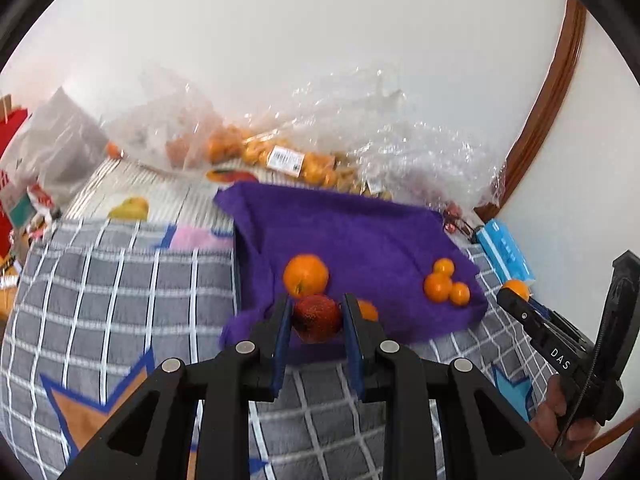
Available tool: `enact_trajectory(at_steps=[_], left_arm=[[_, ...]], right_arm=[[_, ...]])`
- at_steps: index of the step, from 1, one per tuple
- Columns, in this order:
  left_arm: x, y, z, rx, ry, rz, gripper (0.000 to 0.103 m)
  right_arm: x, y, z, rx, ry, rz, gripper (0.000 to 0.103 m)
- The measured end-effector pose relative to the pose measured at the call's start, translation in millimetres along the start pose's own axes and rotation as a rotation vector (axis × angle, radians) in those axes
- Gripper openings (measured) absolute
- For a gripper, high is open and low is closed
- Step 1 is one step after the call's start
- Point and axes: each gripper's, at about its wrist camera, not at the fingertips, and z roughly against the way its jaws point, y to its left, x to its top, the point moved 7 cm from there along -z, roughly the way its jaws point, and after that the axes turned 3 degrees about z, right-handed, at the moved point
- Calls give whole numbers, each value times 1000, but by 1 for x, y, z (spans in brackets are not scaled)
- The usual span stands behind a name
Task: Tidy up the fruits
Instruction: 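Lift both held fruits and carry them over the purple towel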
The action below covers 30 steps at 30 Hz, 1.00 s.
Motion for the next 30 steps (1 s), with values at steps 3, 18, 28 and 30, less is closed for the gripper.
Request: enact_trajectory(at_steps=[3,18,28,30], left_arm=[[12,0,-10,-6,-10,1,24],[15,28,-54,-8,-86,27,24],[8,25,-68,-52,-55,55,24],[8,24,-68,-68,-54,59,24]], right_arm=[[17,6,-9,1,-27,7,35],[12,1,-70,28,-6,-34,35],[8,-12,-73,39,-13,-71,35],[7,-12,-72,30,-21,-65,35]])
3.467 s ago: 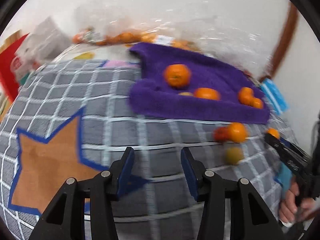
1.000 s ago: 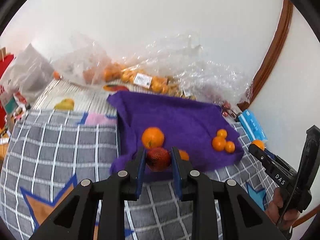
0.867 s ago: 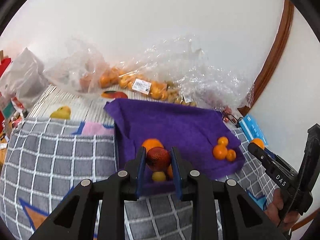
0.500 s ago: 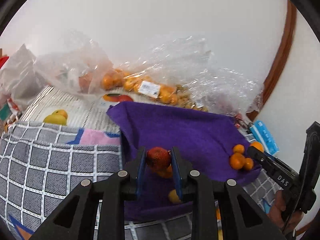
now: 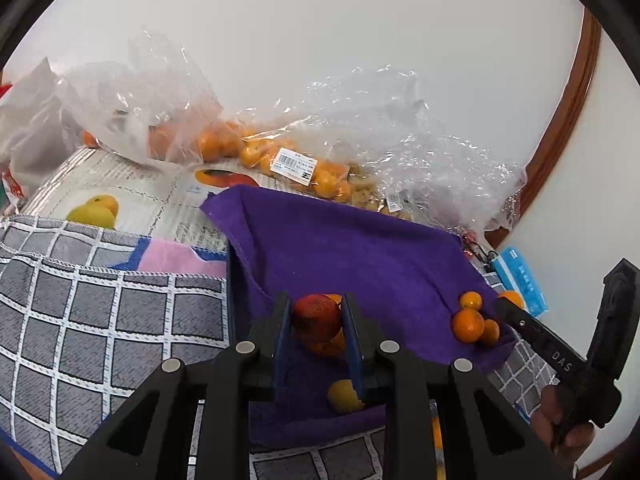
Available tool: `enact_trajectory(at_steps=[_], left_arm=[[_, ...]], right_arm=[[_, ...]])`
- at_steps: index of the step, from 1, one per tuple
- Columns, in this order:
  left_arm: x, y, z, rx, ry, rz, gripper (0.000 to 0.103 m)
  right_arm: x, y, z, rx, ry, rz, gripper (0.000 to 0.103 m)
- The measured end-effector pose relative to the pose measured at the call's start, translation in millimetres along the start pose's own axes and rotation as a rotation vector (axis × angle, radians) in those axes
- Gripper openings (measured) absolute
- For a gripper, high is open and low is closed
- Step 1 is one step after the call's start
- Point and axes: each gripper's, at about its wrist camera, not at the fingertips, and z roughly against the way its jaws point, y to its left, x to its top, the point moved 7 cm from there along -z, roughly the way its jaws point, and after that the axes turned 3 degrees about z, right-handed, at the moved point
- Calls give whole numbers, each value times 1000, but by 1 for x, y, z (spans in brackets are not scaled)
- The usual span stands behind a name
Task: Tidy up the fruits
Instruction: 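Lift both held fruits and carry them over the purple towel, then lower the orange onto the towel and open the right gripper while the left gripper releases the red fruit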
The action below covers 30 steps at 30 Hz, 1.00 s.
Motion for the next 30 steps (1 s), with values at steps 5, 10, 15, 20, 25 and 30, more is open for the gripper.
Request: enact_trajectory(at_steps=[5,10,15,20,25,30], left_arm=[[0,1,1,1,-4,8,24],[-2,-1,0,2,10,0,24],[-6,-2,-5,3,39,-9,24],[-9,-3,-10,6,58,-19,24],[-12,-6,-13,6,78,-32,24],[-16,-8,-16,5,99,-41,24]], right_arm=[[0,-2,1,-18,-11,1,35],[-6,4,-5,-18,13,22,35],[-14,13,-14,-13,52,54,35],[-18,20,-17,-6,62,82,35],[-22,20,-23,-6,90,81,35],[-22,23,-22,-1,86,95,35]])
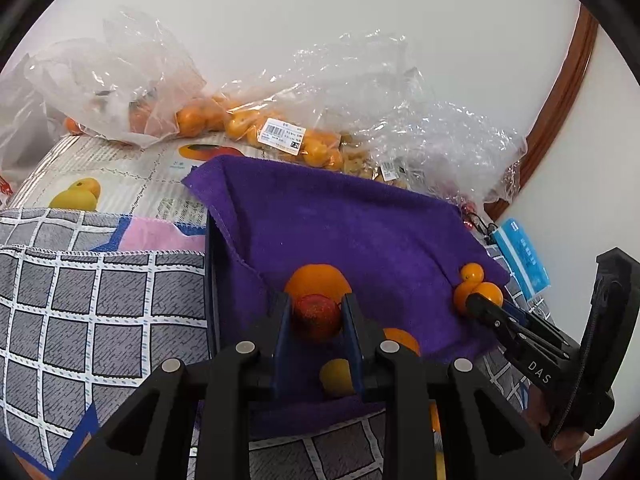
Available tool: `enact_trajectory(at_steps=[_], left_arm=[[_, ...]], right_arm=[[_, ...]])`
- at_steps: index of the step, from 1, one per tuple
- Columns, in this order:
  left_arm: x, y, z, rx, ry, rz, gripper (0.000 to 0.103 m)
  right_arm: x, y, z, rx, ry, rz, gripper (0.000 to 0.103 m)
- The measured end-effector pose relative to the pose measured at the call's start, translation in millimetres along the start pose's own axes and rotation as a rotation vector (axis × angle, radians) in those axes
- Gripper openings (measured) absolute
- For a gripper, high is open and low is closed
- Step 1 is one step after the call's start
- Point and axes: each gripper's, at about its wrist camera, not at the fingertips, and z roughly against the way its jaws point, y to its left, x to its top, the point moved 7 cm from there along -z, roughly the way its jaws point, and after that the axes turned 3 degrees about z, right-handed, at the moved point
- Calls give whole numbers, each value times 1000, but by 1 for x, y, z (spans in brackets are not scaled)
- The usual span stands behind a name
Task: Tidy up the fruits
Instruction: 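Lower the orange onto the towel and open the right gripper while the left gripper releases the red fruit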
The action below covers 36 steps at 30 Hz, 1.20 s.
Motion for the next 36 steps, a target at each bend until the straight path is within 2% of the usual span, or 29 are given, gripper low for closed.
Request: enact_trajectory(at_steps=[13,23,31,36], left_arm=[[-7,-7,-7,5,40,-28,24],[-8,-8,-6,8,39,-36,24],[-5,-10,1,-12,15,-38,24],[-4,-10,3,-14,11,-31,30]], right_arm=[[-5,5,-8,4,44,29,35],[-9,6,-13,4,73,43,35],[-8,6,-9,24,60,40,36],[-6,7,-5,33,43,36,44]])
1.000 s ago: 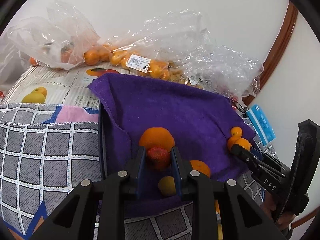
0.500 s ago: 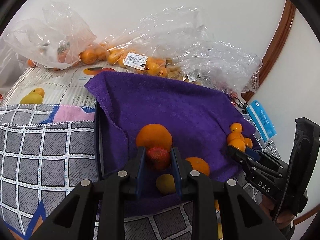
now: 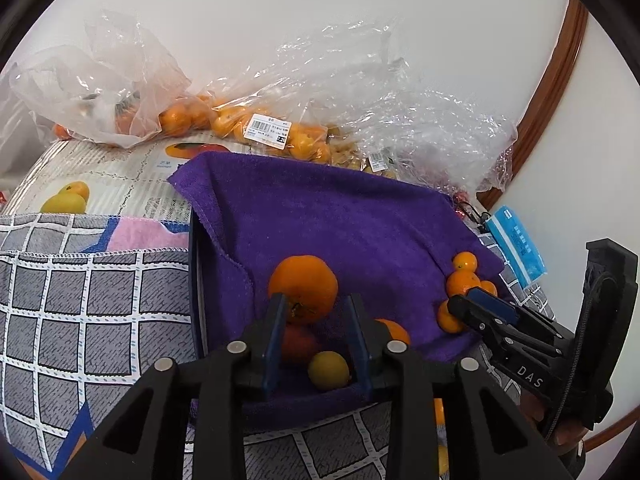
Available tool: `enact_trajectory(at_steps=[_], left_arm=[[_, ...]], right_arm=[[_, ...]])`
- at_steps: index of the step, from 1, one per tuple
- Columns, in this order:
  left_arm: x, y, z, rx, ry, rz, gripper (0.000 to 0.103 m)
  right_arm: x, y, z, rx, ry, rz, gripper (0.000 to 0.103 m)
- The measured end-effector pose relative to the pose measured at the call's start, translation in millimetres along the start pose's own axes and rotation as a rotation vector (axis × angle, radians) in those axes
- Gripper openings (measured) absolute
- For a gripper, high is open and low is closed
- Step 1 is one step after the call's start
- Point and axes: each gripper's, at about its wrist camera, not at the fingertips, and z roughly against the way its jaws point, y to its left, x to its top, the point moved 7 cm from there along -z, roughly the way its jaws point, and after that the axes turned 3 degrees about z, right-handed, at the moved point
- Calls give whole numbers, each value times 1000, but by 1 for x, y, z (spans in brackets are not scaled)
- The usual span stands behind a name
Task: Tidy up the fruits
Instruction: 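Lower the orange onto the towel and open the right gripper while the left gripper releases the red fruit, then withdraw both open grippers from the towel toward the loose fruit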
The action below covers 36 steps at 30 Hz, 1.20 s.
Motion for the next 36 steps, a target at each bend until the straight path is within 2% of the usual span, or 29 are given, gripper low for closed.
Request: enact_trajectory(at_steps=[2,5,9,12,15,20,23,27,32,36], left_arm=[[2,0,3,-9,-10,5,34],[5,-1,9,-20,-45,12,47],[10,-1,16,-20,-84,13,50],[12,0,19,-11,-103,17,53],[13,2,21,24,-130,15,55],[13,2,21,51,-144,7,56],[14,0,23,52,-157,4,56],[13,0,22,38,-151,2,56],[14,0,24,20,-159,9,56],[13,-2,24,0,-150,9,54]], right_arm=[[1,1,2,0,-4,-2,48],[4,1,8,-5,-36,0,55],[7,-2,14,-33,-67,-8,66],[9,-5,14,-52,-61,-16,68],[10,-6,16,-69,-62,-8,74],[9,-11,15,-94,-53,-13,75],[9,-12,15,-78,-51,-22,75],[10,-14,20,-115,-88,-3,75],[10,-19,21,-114,-88,-23,75],[10,-22,23,-149,-99,-22,75]])
